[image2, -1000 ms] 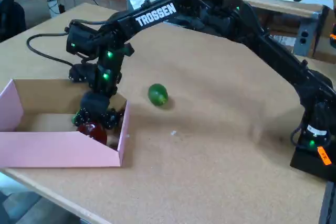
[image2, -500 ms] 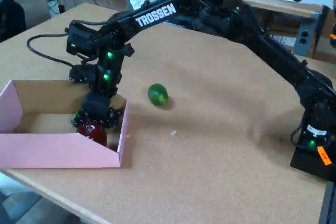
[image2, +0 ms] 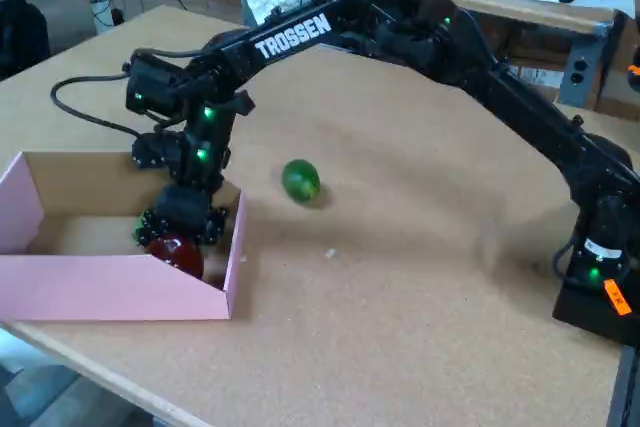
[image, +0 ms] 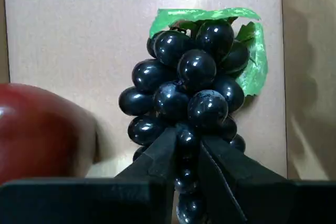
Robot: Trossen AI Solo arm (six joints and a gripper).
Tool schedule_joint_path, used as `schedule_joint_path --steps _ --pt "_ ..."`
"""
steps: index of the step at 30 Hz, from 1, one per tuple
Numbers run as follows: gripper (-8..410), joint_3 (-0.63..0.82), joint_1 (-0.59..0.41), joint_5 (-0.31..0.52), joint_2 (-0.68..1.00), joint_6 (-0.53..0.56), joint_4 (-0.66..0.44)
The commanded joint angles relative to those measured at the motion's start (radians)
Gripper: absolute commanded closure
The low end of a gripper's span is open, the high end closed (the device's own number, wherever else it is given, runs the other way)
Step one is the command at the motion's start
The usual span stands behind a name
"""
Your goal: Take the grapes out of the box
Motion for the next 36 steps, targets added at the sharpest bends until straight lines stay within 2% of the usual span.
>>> schedule_joint_path --steps 1,6,14,36 --pt "377 0.007 0.004 0.023 -0.004 -0.001 -0.002" --pt "403 0.007 0.013 0.058 -0.033 -0.003 -0.002" --pt "402 0.007 0.019 0.093 -0.07 -0.002 -0.01" --pt "402 0.007 0.035 0.101 -0.167 0.005 -0.024"
